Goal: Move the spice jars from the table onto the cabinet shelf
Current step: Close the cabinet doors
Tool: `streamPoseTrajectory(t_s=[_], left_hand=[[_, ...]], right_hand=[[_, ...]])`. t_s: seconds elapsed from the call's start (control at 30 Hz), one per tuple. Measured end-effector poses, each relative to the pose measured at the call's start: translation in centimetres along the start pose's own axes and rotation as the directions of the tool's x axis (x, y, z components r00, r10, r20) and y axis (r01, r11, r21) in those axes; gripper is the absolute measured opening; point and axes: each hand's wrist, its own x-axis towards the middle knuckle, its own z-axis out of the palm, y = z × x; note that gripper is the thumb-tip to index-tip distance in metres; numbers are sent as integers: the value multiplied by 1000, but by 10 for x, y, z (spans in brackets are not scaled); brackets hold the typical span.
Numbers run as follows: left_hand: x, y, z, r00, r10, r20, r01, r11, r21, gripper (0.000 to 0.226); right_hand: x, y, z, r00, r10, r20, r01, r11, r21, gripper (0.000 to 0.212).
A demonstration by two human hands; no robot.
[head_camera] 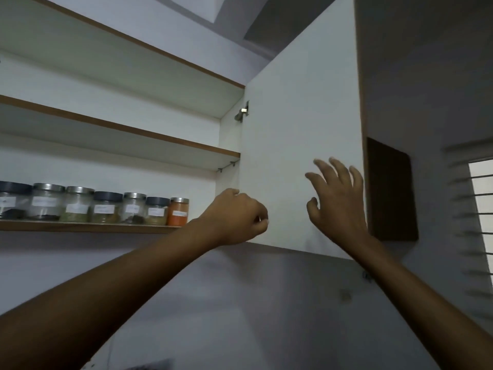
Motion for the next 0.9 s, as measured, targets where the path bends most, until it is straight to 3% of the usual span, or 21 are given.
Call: streamPoseTrajectory(t_s=[0.1, 0.2, 0.27, 0.37, 0.5, 0.57, 0.67, 0.9], left_hand=[[27, 29, 3, 996, -26, -84, 22, 999, -50, 30], [47, 59, 12, 985, 12, -172, -16, 1000, -24, 38], [59, 76, 19, 970, 54, -236, -55, 998, 3, 43], [76, 96, 29, 948, 91, -306, -91, 996, 12, 50], [95, 112, 35, 941, 185, -282, -167, 982, 88, 59], [98, 116, 41, 936, 257, -242, -233, 964, 126, 64], [95, 119, 54, 943, 300, -146, -260, 935, 242, 65], [77, 106, 51, 908, 370, -195, -261, 865, 428, 63]], right_hand=[[-6, 29, 0, 989, 140, -47, -141, 990, -17, 72], [-11, 54, 3, 925, 378, 35, -377, 903, 209, 87], [-17, 68, 9, 872, 470, 137, -478, 757, 446, 91], [-30, 76, 20, 837, 453, 306, -520, 488, 701, 87], [-43, 74, 27, 789, 395, 472, -577, 210, 789, 59], [-48, 73, 27, 784, 363, 504, -577, 126, 807, 56], [-55, 68, 26, 769, 351, 534, -590, 69, 805, 58], [-56, 46, 10, 800, 285, 528, -564, 54, 824, 60]])
